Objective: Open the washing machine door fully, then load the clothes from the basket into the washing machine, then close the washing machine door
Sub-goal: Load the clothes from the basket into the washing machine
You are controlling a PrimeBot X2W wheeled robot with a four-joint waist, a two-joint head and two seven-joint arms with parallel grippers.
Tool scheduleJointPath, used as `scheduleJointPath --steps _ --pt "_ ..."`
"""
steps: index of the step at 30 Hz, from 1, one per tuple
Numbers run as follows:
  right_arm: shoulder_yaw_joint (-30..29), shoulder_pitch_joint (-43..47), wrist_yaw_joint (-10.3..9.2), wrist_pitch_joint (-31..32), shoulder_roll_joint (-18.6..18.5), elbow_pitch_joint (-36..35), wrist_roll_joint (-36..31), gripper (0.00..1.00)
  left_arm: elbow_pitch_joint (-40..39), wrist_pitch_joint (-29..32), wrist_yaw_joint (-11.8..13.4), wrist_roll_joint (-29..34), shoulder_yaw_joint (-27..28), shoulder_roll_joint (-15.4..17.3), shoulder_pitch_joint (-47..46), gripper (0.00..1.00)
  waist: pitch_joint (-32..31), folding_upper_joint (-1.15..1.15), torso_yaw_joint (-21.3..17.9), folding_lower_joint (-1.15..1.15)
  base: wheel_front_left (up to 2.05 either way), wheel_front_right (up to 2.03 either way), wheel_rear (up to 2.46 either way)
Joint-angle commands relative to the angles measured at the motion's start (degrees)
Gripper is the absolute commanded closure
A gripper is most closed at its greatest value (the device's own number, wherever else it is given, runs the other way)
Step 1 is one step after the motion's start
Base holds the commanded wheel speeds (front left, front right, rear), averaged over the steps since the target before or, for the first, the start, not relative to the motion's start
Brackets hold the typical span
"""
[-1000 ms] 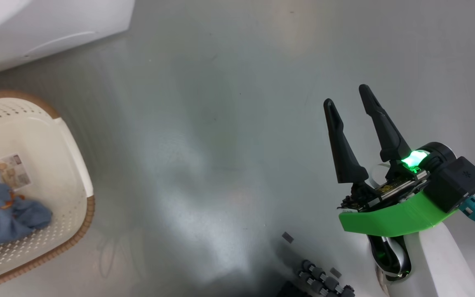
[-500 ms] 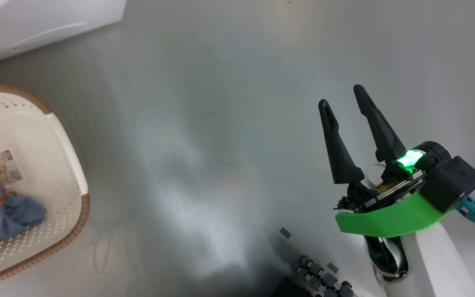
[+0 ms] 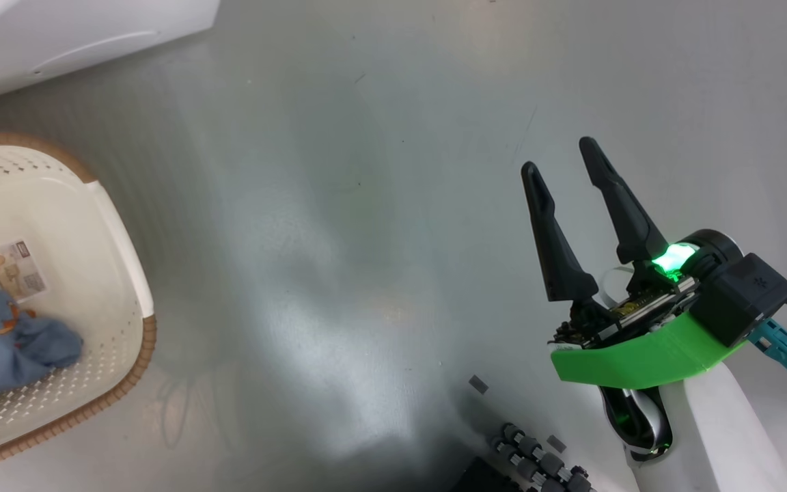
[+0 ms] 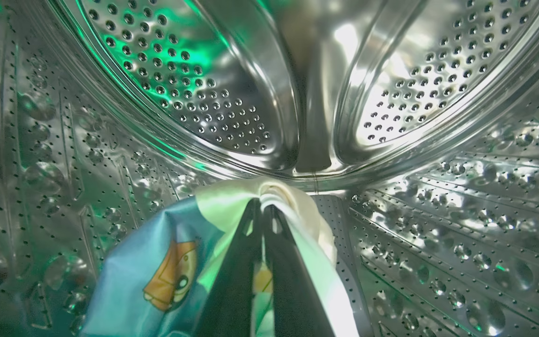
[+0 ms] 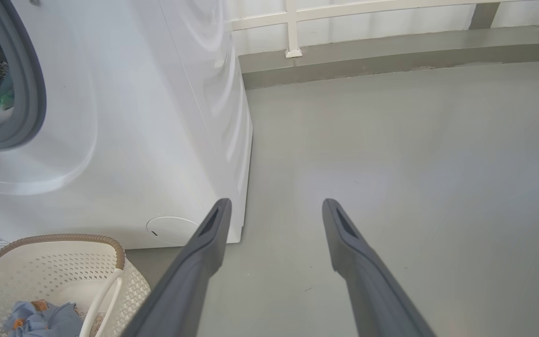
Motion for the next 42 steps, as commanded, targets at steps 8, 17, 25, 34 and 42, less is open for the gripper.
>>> scheduleJointPath --steps 8,17,25,34,42 --pt "0.27 0.61 0.09 -0.27 -0.21 -0.83 -0.37 0.0 -2.63 1.18 -0.36 -0.79 -0.47 2.37 5.24 0.0 -1.72 0.0 1.59 0.0 0.0 0.0 0.0" --pt "-1.59 1.21 0.09 -0.27 -0.21 -0.65 -2.54 0.0 -8.96 -4.45 2.55 -1.7 -0.46 0.31 15.94 0.0 -5.17 0.0 5.19 0.0 0.0 0.0 0.0" --pt "-3.38 2.29 0.09 -0.27 -0.21 -0.64 -4.79 0.0 -19.89 -11.15 6.39 -3.53 1.39 -1.11 28.93 0.0 -8.17 0.0 8.5 0.0 0.0 0.0 0.0" --pt "-5.27 3.54 0.09 -0.27 -0.21 -0.49 -7.25 0.0 -38.23 -17.15 13.65 -4.06 3.42 -1.74 48.14 0.0 -11.53 0.0 11.61 0.0 0.0 0.0 0.0" --pt "-6.49 5.4 0.09 -0.27 -0.21 0.08 -9.5 0.0 -51.89 -20.52 20.78 -3.25 3.7 -3.95 66.26 0.0 -15.02 0.0 14.09 0.0 0.0 0.0 0.0"
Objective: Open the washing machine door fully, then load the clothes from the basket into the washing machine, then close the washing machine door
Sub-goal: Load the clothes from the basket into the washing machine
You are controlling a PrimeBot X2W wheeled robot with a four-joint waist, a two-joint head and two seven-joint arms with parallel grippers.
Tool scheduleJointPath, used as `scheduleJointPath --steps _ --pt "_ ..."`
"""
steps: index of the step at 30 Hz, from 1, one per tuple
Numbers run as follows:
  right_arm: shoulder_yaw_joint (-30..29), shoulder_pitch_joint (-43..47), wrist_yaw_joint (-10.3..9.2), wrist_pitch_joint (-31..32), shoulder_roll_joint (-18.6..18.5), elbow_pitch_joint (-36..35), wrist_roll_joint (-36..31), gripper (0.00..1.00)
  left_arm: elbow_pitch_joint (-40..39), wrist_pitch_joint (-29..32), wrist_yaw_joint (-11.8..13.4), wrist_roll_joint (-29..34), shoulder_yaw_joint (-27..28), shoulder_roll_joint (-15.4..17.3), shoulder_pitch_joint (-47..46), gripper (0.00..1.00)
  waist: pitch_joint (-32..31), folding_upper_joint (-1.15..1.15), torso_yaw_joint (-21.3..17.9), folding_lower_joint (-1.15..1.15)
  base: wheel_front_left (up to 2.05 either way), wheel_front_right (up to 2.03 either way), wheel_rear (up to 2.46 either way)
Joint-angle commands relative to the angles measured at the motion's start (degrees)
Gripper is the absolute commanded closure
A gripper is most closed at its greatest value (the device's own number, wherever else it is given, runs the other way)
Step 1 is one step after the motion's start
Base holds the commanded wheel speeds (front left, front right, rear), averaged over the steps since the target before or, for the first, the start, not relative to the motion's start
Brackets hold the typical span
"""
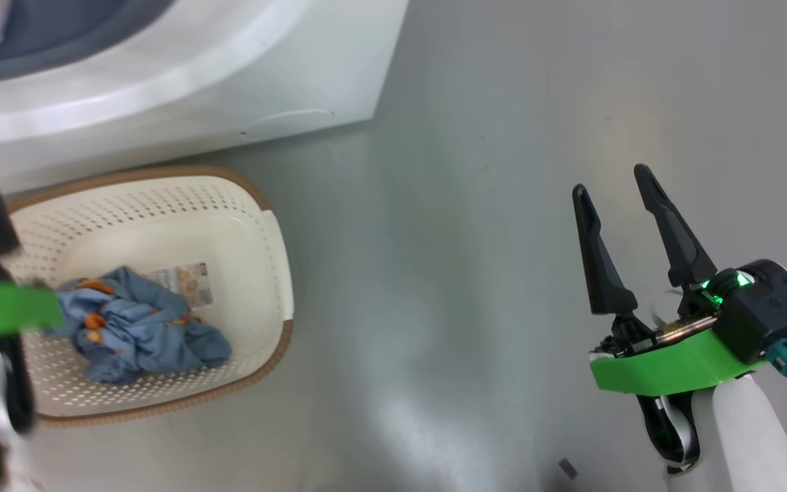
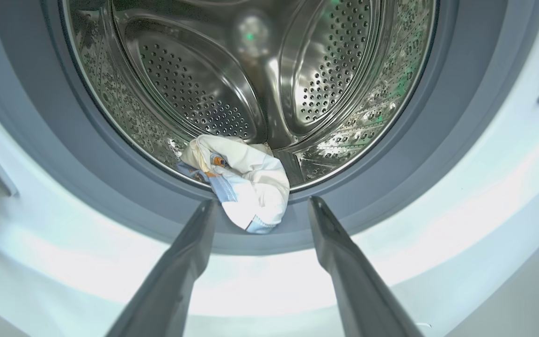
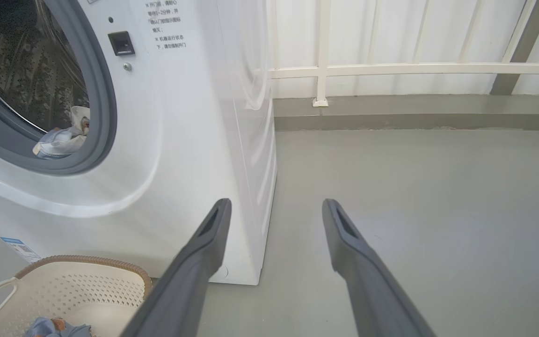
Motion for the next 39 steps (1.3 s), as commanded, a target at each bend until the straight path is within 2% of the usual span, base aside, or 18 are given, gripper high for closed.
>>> scheduleJointPath --steps 1,6,11,20,26,39 --pt "0.84 1.98 0.09 -0.27 -0.09 -1.08 -0.88 0.0 -2.08 -0.48 1.02 0.51 2.22 2.14 1.66 0.0 -1.89 0.0 1.66 0.0 0.0 0.0 0.0" --pt "0.34 3.58 0.09 -0.27 -0.09 -0.21 -2.39 0.0 -5.65 -1.68 2.77 1.02 0.89 -0.53 9.03 0.0 -4.38 0.0 3.36 0.0 0.0 0.0 0.0" --pt "0.22 5.47 0.09 -0.27 -0.09 0.69 -3.41 0.0 -5.93 -2.26 3.12 1.48 -0.56 -2.64 13.92 0.0 -7.5 0.0 4.69 0.0 0.0 0.0 0.0" --pt "0.32 9.9 0.09 -0.27 -0.09 1.79 -4.45 0.0 -3.56 -2.75 2.63 1.69 -1.75 -6.26 21.72 0.0 -14.83 0.0 6.03 0.0 0.0 0.0 0.0" --pt "0.26 11.82 0.09 -0.27 -0.09 2.07 -4.63 0.0 -2.84 -2.82 1.73 2.05 -2.23 -7.49 23.94 0.0 -17.78 0.0 6.45 0.0 0.0 0.0 0.0" --pt "1.07 13.51 0.09 -0.27 -0.09 2.35 -4.53 0.0 -0.74 -2.86 0.0 2.68 -2.66 -8.65 25.13 0.0 -20.45 0.0 6.25 0.0 0.0 0.0 0.0"
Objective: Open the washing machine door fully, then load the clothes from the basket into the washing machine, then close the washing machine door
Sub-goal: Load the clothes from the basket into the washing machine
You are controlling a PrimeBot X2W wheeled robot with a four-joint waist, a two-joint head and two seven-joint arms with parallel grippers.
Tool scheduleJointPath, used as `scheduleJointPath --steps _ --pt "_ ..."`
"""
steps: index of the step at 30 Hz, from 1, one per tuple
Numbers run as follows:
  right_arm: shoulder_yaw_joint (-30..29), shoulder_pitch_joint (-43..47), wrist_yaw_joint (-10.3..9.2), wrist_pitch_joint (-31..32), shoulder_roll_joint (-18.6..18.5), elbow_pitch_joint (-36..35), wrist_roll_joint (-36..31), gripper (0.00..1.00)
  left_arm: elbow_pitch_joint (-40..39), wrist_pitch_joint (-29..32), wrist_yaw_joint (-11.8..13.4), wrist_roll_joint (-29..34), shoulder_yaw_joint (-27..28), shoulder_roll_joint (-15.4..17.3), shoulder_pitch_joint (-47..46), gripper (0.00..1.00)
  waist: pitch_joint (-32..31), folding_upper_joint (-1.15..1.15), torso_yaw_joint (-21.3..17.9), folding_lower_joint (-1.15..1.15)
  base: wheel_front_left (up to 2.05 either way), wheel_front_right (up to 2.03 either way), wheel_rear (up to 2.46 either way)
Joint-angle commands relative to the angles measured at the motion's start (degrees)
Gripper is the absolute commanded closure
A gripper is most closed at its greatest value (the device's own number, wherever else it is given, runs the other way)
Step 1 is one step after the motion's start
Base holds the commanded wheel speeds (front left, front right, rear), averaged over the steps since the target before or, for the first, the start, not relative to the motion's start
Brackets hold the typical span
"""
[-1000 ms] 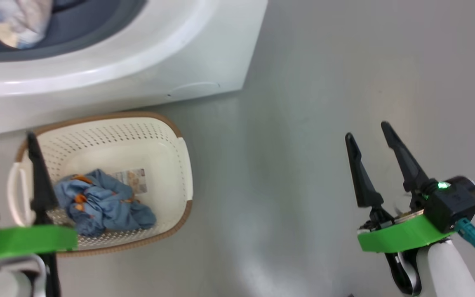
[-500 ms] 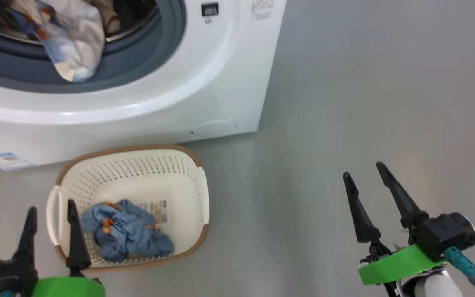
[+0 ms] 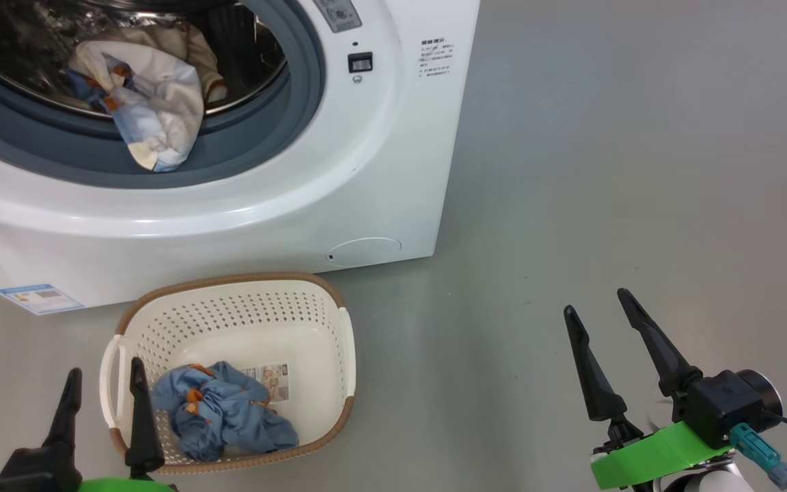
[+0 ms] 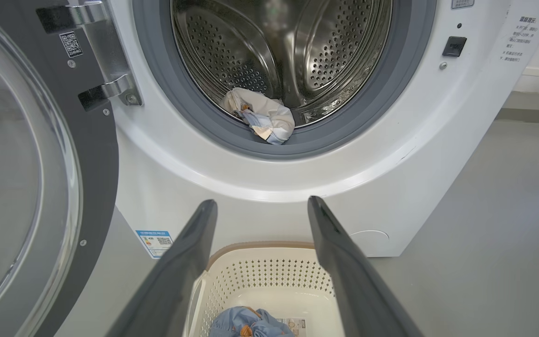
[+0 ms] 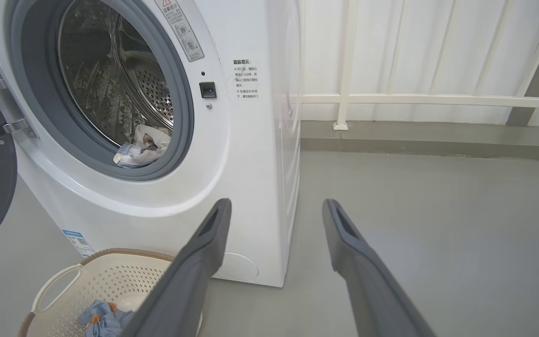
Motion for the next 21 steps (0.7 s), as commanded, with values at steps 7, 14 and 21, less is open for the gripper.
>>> scheduleJointPath --steps 7,14,21 --pt "1.78 0.31 0.09 -0.27 -0.08 -1.37 -0.65 0.0 -0.08 -0.7 -1.0 0.8 2.13 0.85 -1.83 0.0 0.88 0.0 -0.09 0.0 0.0 0.0 0.0" --pt "1.85 -0.28 0.09 -0.27 -0.08 -1.63 -0.5 0.0 0.79 -0.65 -1.11 1.07 2.2 0.8 -3.17 0.0 2.17 0.0 -0.18 0.0 0.0 0.0 0.0" --pt "1.9 -1.21 0.09 -0.27 -0.08 -2.17 -0.12 0.0 2.34 1.41 -3.35 0.27 1.32 1.22 -7.07 0.0 4.56 0.0 -0.23 0.0 0.0 0.0 0.0"
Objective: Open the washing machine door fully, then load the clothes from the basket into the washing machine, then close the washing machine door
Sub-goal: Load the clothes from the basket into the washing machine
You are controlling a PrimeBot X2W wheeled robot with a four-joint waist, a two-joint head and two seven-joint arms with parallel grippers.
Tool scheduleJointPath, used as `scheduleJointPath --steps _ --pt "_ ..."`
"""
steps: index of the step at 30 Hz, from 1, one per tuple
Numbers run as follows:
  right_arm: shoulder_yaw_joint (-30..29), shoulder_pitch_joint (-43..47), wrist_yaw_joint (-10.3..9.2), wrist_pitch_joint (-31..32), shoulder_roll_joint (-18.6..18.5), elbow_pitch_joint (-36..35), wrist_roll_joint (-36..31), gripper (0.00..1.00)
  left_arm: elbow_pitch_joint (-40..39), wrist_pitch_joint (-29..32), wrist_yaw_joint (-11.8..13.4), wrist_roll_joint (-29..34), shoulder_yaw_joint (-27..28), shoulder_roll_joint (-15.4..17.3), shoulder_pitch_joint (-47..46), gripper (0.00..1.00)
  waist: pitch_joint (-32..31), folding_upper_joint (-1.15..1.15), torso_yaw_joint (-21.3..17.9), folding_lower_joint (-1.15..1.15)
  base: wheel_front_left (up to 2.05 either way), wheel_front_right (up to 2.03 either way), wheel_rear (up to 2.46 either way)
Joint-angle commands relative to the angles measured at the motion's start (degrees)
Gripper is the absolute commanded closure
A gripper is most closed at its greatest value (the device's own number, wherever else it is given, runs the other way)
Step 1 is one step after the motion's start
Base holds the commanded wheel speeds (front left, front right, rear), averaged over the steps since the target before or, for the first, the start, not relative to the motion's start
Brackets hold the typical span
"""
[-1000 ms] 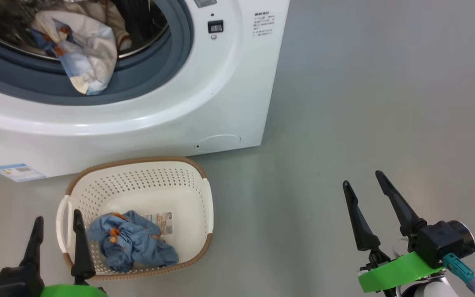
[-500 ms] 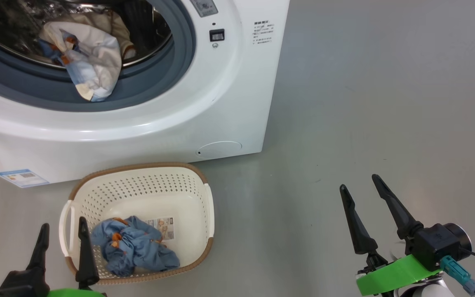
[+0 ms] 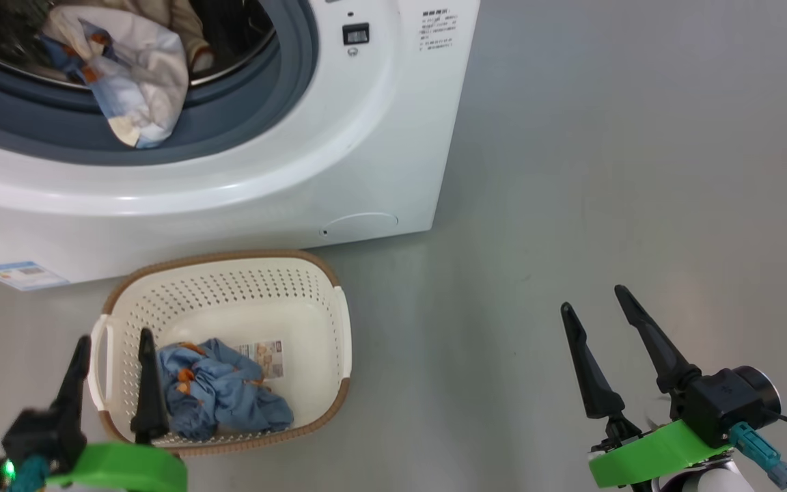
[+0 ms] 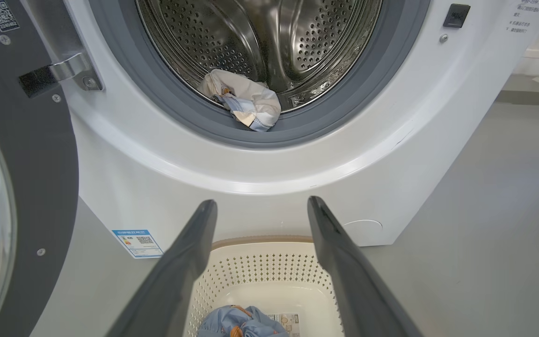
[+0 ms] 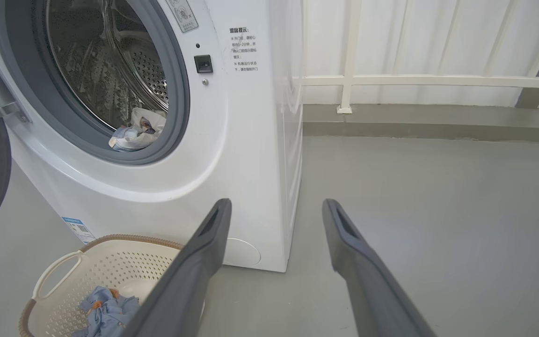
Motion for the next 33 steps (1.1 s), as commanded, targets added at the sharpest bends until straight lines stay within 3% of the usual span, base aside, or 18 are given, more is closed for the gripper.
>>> scheduleJointPath --steps 1,9,17,33 --pt "1.22 -1.25 0.09 -0.27 -0.08 -1.67 -0.09 0.0 -0.04 1.05 -0.94 -0.48 1.78 1.63 -3.56 0.0 1.37 0.0 0.02 0.0 0.0 0.0 0.0" --pt "1.15 -3.34 0.09 -0.27 -0.08 -2.74 0.36 0.0 3.88 7.88 -4.82 0.14 -0.35 4.05 -13.99 0.0 6.25 0.0 -0.69 0.0 0.0 0.0 0.0" --pt "3.08 -7.76 0.09 -0.27 -0.08 -3.4 2.9 0.0 10.07 14.22 -8.08 1.62 -1.12 6.91 -27.15 0.0 12.31 0.0 -3.92 0.0 0.0 0.0 0.0" --pt "7.38 -13.66 0.09 -0.27 -0.08 -3.3 9.92 0.0 17.33 31.72 -15.28 1.09 -0.11 16.34 -50.02 0.0 19.41 0.0 -11.05 0.0 0.0 0.0 0.0"
